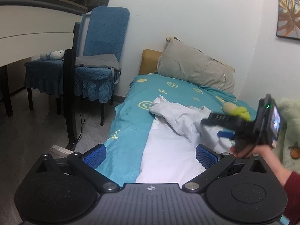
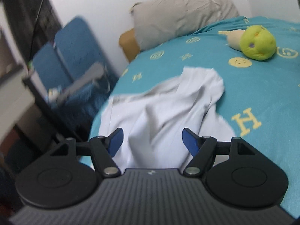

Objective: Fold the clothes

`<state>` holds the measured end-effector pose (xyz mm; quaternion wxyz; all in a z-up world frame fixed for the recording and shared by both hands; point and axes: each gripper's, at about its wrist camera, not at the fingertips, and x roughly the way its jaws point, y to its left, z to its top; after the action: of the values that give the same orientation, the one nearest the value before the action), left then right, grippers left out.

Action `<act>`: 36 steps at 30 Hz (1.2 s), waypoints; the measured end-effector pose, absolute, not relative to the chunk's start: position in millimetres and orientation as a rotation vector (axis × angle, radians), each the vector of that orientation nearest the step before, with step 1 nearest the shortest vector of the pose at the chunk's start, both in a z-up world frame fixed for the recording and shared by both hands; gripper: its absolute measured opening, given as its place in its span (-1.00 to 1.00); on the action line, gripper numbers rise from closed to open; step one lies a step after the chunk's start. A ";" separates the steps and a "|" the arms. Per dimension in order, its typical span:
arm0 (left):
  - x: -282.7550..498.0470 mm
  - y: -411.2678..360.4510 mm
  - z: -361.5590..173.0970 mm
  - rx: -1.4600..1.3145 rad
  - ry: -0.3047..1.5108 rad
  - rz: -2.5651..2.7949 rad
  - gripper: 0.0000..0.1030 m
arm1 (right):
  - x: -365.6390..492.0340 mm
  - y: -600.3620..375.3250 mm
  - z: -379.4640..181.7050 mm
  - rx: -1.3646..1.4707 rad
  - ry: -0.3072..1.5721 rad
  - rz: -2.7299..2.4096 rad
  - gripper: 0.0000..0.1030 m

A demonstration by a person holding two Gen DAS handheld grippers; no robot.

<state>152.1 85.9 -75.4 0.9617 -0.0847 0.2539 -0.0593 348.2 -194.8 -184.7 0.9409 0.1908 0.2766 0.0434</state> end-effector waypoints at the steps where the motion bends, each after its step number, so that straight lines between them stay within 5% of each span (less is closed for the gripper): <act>1: 151.9 87.3 -75.1 -0.177 0.514 -0.118 0.99 | 348.3 -187.8 -186.6 0.351 0.582 0.086 0.39; 2: 151.8 88.5 -75.1 -0.180 0.515 -0.116 0.99 | 348.5 -182.8 -188.3 0.324 0.599 0.076 0.23; 5: 152.7 90.2 -75.9 -0.191 0.523 -0.120 0.99 | 349.0 -180.2 -191.5 0.320 0.642 0.020 -0.84; 9: 152.3 89.8 -74.9 -0.197 0.520 -0.129 0.99 | 328.1 -198.2 -177.5 0.393 0.517 -0.053 -0.95; 17: 151.9 82.7 -76.2 -0.174 0.523 -0.148 0.99 | 319.3 -242.4 -215.9 0.585 0.598 -0.125 -0.94; 32: 159.0 70.6 -87.7 -0.138 0.558 -0.150 0.99 | 318.3 -213.4 -202.0 0.553 0.587 0.117 -0.82; 34: 160.7 69.3 -89.9 -0.141 0.569 -0.153 0.99 | 314.4 -215.9 -201.4 0.568 0.574 0.095 -0.34; 35: 161.5 68.5 -91.0 -0.142 0.574 -0.156 0.99 | 312.5 -217.2 -201.1 0.575 0.568 0.085 0.28; 36: 161.6 67.5 -91.8 -0.141 0.577 -0.158 0.99 | 309.5 -218.5 -200.5 0.581 0.550 0.072 0.63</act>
<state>161.6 67.5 -91.8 0.9531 -0.0694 0.2841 -0.0779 309.5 -218.5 -200.5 0.9204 0.2829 0.2675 0.0352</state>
